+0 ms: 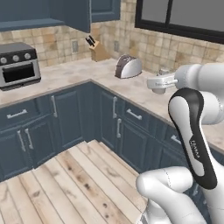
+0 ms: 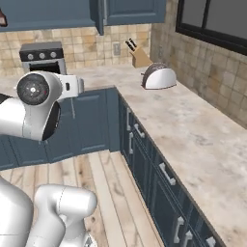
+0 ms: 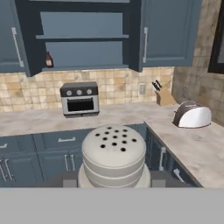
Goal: Collect the paprika, ketchup, and shaker from the cabinet and place them next to the stove.
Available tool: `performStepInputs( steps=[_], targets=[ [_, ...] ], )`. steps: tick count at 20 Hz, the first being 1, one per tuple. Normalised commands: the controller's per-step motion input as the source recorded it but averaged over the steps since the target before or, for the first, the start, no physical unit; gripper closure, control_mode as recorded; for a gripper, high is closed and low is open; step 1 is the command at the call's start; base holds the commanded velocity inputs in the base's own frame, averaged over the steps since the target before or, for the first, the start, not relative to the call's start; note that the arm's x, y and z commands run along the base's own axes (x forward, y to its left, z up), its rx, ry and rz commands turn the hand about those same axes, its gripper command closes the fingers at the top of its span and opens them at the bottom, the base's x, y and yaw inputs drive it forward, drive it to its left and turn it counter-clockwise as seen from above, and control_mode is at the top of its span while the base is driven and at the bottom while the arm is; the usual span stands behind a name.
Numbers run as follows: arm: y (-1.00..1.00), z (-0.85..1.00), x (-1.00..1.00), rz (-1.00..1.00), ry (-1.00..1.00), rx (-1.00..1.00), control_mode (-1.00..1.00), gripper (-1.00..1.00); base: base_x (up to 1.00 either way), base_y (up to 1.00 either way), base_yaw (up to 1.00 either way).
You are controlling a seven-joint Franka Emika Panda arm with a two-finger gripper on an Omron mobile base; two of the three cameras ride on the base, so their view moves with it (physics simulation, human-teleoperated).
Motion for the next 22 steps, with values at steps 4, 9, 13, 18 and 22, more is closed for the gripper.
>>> performStepInputs(
  steps=[4, 9, 13, 18, 22],
  targets=[
    [0.0, 0.0, 0.0, 0.0, 0.0, 0.0, 1.0, 1.0, -0.41, -0.42, -0.32],
    [0.0, 0.0, 0.0, 0.0, 0.0, 0.0, 1.0, 1.0, -0.37, -0.46, -0.32],
    [0.0, 0.0, 0.0, 0.0, 0.0, 0.0, 1.0, 1.0, -0.33, -0.48, -0.32],
    [0.0, 0.0, 0.0, 0.0, 0.0, 0.0, 1.0, 1.0, -0.39, -0.51, -0.34],
    [0.0, 0.0, 0.0, 0.0, 0.0, 0.0, 1.0, 1.0, -0.35, -0.47, -0.35]
  ],
)
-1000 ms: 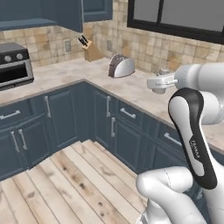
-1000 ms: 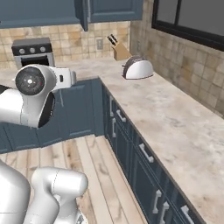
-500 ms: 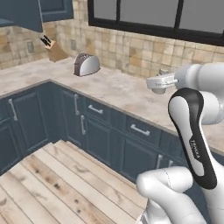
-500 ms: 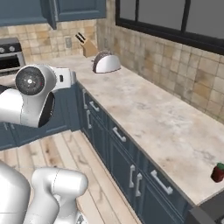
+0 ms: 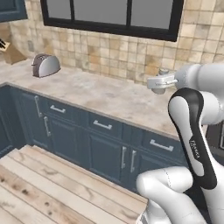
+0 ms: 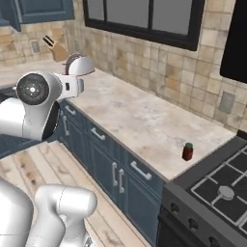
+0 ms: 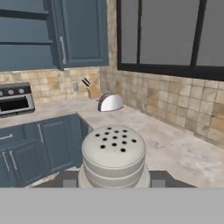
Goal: Collect the paprika, ketchup, and shaker from the cabinet and place them next to the stove.
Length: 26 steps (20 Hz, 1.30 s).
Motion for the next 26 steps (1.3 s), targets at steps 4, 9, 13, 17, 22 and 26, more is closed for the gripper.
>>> performStepInputs(
  steps=[4, 9, 13, 17, 22, 26],
  targets=[
    [0.0, 0.0, 0.0, 0.0, 0.0, 0.0, 1.0, 1.0, -0.23, -0.46, -0.36],
    [0.0, 0.0, 0.0, 0.0, 0.0, 0.0, 1.0, 1.0, -0.12, -0.42, -0.35],
    [0.0, 0.0, 0.0, 0.0, 0.0, 0.0, 1.0, 1.0, -0.08, -0.47, -0.32],
    [0.0, 0.0, 0.0, 0.0, 0.0, 0.0, 1.0, 1.0, -0.03, -0.54, -0.29],
    [0.0, 0.0, 0.0, 0.0, 0.0, 0.0, 1.0, 1.0, 0.0, -0.64, -0.27],
    [0.0, 0.0, 0.0, 0.0, 0.0, 0.0, 1.0, 1.0, 0.0, -0.65, -0.26]
  ],
)
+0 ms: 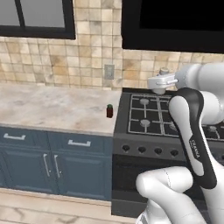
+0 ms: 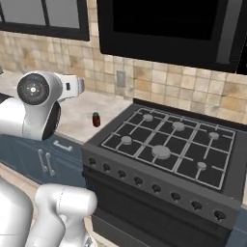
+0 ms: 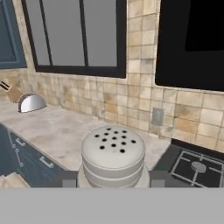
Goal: Collect the paprika, ketchup, and shaker from the cabinet and place them next to the stove.
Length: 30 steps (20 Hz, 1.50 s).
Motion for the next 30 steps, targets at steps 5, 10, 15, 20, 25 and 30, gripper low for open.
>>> performStepInputs(
  steps=[5, 10, 15, 20, 25, 30],
  targets=[
    [0.0, 0.0, 0.0, 0.0, 0.0, 0.0, 1.0, 1.0, 0.01, -0.61, -0.23],
    [0.0, 0.0, 0.0, 0.0, 0.0, 0.0, 1.0, 1.0, 0.31, -0.39, -0.21],
    [0.0, 0.0, 0.0, 0.0, 0.0, 0.0, 1.0, 1.0, 0.42, -0.24, -0.17],
    [0.0, 0.0, 0.0, 0.0, 0.0, 0.0, 1.0, 1.0, 0.53, -0.26, -0.12],
    [0.0, 0.0, 0.0, 0.0, 0.0, 0.0, 1.0, 1.0, 0.42, -0.42, -0.04],
    [-0.51, -0.02, 0.02, 0.0, -0.09, 0.07, -1.0, 1.0, 0.1, -0.23, 0.0]
  ],
)
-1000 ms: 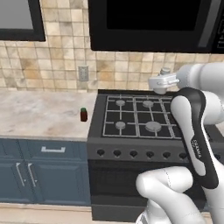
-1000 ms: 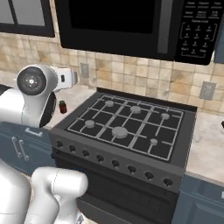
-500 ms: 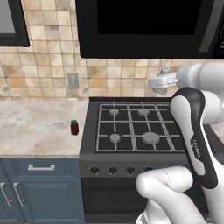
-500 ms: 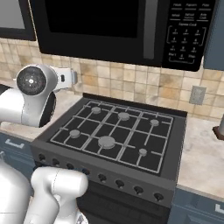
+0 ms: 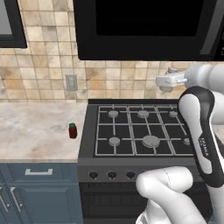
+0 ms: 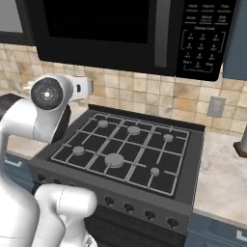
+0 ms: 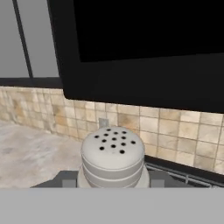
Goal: Collect the paprika, ketchup, and shaker from the cabinet and place them next to the stove.
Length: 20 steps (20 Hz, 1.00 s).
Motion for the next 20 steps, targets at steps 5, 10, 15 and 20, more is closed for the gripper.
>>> performStepInputs(
  steps=[5, 10, 15, 20],
  targets=[
    [-0.99, -0.19, 0.0, 0.03, -0.11, 0.1, -1.0, 1.0, 0.0, 0.0, 0.0],
    [-0.88, -0.21, 0.0, 0.02, -0.09, 0.02, -1.0, 1.0, 0.0, 0.0, 0.0],
    [-0.82, -0.16, -0.02, 0.0, -0.08, -0.02, -1.0, 1.0, 0.0, 0.0, 0.0],
    [-0.91, -0.27, 0.0, 0.0, -0.01, -0.19, -1.0, 1.0, 0.0, 0.0, 0.0]
  ],
)
